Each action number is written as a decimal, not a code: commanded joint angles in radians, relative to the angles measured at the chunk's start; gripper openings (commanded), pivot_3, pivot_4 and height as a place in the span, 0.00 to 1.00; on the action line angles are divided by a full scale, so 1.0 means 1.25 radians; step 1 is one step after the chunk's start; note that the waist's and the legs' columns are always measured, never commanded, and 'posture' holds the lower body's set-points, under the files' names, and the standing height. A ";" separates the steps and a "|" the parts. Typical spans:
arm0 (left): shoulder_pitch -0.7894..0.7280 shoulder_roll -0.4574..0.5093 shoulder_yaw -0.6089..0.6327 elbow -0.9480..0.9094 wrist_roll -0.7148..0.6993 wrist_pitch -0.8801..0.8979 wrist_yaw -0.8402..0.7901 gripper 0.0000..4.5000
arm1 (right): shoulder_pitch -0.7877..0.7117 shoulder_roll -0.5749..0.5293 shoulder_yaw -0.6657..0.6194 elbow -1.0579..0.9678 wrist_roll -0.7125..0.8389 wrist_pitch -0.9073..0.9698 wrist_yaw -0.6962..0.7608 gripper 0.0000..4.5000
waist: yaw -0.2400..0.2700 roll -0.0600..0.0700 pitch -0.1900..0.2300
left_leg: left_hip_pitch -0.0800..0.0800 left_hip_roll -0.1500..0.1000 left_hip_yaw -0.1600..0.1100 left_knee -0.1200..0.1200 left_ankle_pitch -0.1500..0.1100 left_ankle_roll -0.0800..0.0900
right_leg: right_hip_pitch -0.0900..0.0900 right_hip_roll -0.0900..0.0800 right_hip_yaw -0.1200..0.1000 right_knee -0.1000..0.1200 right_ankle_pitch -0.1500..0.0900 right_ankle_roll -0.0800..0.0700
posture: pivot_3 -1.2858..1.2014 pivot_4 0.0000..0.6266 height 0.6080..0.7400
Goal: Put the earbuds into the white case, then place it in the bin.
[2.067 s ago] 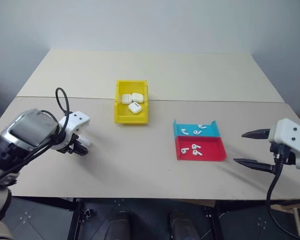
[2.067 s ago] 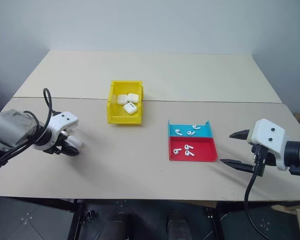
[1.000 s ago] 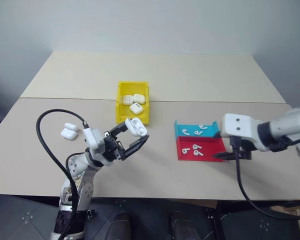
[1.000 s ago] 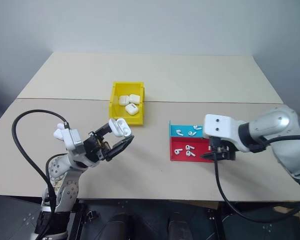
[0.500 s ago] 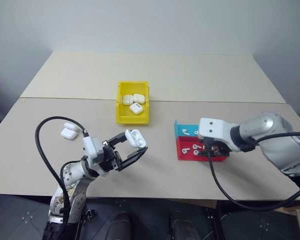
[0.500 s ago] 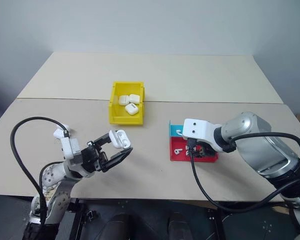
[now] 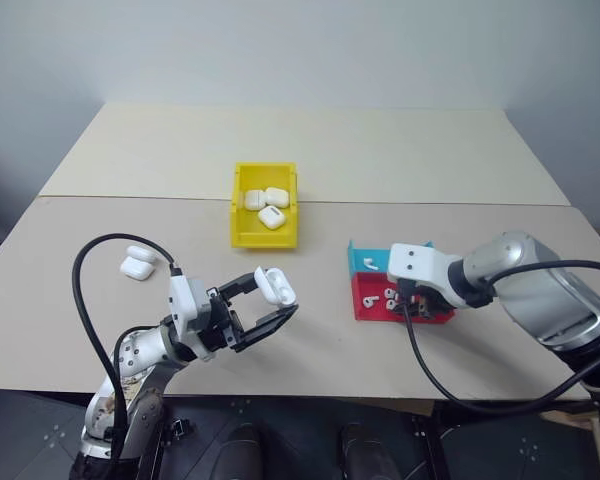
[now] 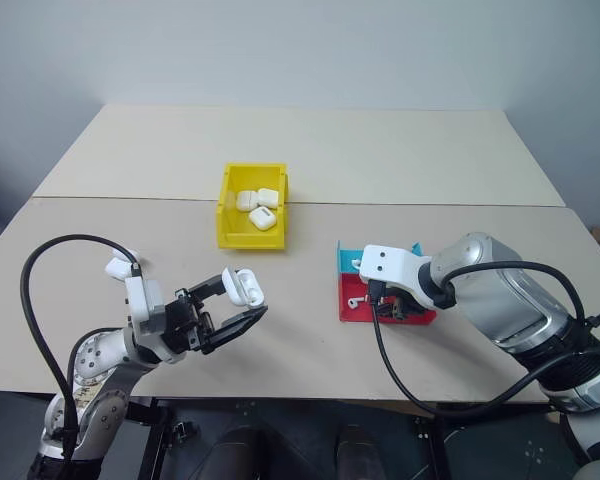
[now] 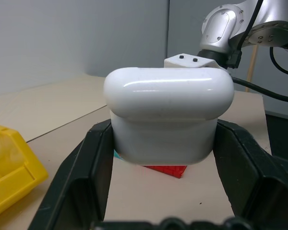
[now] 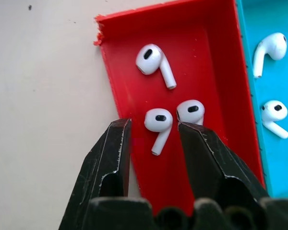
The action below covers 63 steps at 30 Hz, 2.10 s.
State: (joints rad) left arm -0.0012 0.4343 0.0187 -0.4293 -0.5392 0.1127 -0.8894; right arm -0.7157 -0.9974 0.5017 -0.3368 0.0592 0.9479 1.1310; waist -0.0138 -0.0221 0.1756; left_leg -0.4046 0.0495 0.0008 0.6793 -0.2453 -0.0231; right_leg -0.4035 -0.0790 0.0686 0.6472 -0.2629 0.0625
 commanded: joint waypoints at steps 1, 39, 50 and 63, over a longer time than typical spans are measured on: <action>0.001 0.008 0.002 -0.044 -0.011 0.003 0.010 0.62 | -0.014 0.012 0.007 0.006 -0.017 -0.004 -0.001 0.43 | 0.000 0.000 0.000 | 0.000 0.000 0.000 0.000 0.000 0.000 | 0.000 0.000 0.000 0.000 0.000 0.000 | 0.52 0.24 1.00; 0.004 0.050 -0.006 -0.074 0.001 0.069 0.067 0.62 | -0.012 0.045 0.021 0.046 -0.065 -0.033 0.004 0.10 | 0.000 0.000 0.000 | 0.000 0.000 0.000 0.000 0.000 0.000 | 0.000 0.000 0.000 0.000 0.000 0.000 | 0.52 0.24 1.00; -0.009 0.056 -0.006 -0.067 -0.009 0.077 0.058 0.62 | 0.033 -0.046 -0.139 -0.041 -0.021 -0.073 0.001 0.10 | 0.002 0.000 0.000 | 0.000 0.000 0.000 -0.001 0.000 0.000 | 0.000 0.000 0.000 -0.001 0.000 0.000 | 0.52 0.24 1.00; -0.006 0.057 -0.009 -0.072 -0.003 0.082 0.061 0.62 | 0.022 0.010 -0.080 0.047 -0.092 -0.234 0.000 0.27 | -0.003 0.000 0.000 | 0.000 0.000 0.000 -0.001 0.000 0.000 | 0.000 0.000 0.000 -0.001 0.000 0.000 | 0.52 0.24 1.00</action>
State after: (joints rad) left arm -0.0186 0.5014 -0.0010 -0.4767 -0.5365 0.2212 -0.8146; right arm -0.6595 -0.9861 0.4094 -0.2878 -0.0292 0.6980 1.1313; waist -0.0175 -0.0222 0.1756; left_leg -0.4047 0.0496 0.0010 0.6783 -0.2453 -0.0231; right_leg -0.4037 -0.0789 0.0687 0.6465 -0.2629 0.0624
